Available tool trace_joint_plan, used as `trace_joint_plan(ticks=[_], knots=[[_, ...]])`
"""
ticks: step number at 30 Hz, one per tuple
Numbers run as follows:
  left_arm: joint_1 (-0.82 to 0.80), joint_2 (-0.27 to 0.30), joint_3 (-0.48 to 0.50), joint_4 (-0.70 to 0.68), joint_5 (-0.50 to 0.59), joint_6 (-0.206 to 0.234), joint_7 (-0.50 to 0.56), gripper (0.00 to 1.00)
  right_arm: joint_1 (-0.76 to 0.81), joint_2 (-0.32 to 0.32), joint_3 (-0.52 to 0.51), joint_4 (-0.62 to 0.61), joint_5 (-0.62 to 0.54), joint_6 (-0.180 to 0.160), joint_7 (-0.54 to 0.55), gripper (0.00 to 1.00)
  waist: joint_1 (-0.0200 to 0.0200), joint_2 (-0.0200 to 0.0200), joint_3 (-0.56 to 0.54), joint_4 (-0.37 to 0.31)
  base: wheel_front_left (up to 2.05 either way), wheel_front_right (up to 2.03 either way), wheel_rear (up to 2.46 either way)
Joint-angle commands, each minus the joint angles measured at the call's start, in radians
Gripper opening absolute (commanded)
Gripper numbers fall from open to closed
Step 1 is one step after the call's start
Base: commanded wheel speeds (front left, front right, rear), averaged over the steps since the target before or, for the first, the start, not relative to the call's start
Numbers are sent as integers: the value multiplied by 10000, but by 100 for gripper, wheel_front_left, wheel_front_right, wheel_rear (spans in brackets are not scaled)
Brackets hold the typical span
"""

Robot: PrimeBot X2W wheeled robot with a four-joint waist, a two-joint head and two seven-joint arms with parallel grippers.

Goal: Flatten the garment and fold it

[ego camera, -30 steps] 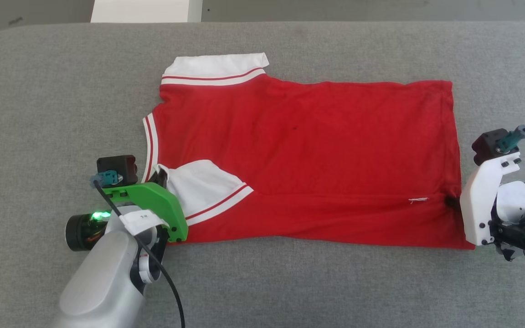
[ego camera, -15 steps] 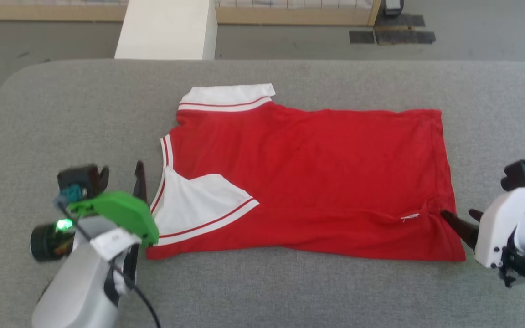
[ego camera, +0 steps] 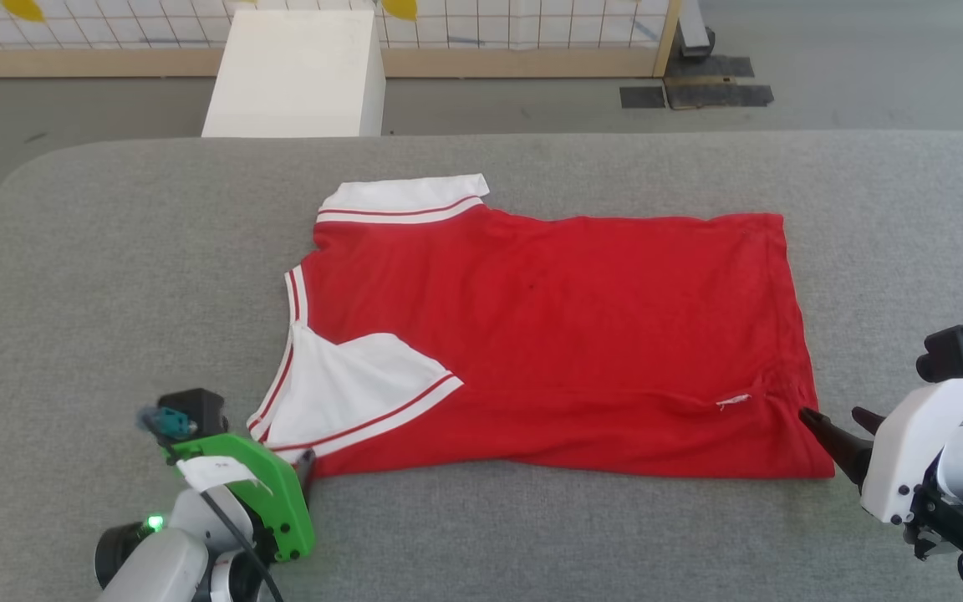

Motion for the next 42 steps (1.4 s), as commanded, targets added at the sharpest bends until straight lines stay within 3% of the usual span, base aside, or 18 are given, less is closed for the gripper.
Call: trace_joint_plan(ticks=[1,8,9,10,11,16,23,32,39,40,41,42], knots=[[71,143,-128,56,-114,66,332,100,122,58,-41,-106,-71,-15,61,100,0,0,112,-73,0,0,0],[-159,184,-500,557,-139,18,1083,100,277,-19,-79,-468,-254,-15,261,100,0,0,337,-149,0,0,0],[-186,168,-485,614,-146,-11,1019,62,339,-56,-69,-572,-304,-15,318,100,0,0,350,-148,0,0,0],[-201,160,-478,669,-151,-51,956,13,415,-101,-57,-703,-372,-15,398,100,0,0,360,-145,0,0,0],[-209,155,-470,696,-156,-89,899,0,484,-143,-57,-814,-439,-15,478,100,0,0,367,-134,0,0,0],[-174,162,-280,559,-166,-127,430,0,986,-406,-59,-1431,-1060,-15,1279,100,0,0,354,-38,0,0,0],[12,256,-130,-105,-93,76,124,0,962,-23,68,-1487,-2066,-15,2433,100,0,0,470,33,0,0,0],[-65,197,-264,-710,89,324,108,0,-76,353,696,-160,-3475,-15,1804,100,0,0,986,346,0,0,0],[-51,157,-301,-703,90,386,79,0,-79,222,1610,630,-3300,-15,1619,100,0,0,1118,376,0,0,0],[-40,156,-302,-696,86,393,74,0,-96,190,1660,692,-3222,-15,1640,79,0,0,1118,363,0,0,0],[-32,158,-300,-692,78,395,72,0,-123,174,1667,718,-3158,-15,1629,21,0,0,1115,350,0,0,0],[-21,164,-299,-685,69,394,71,0,-159,149,1668,728,-3062,-15,1617,0,0,0,1102,335,0,0,0]])
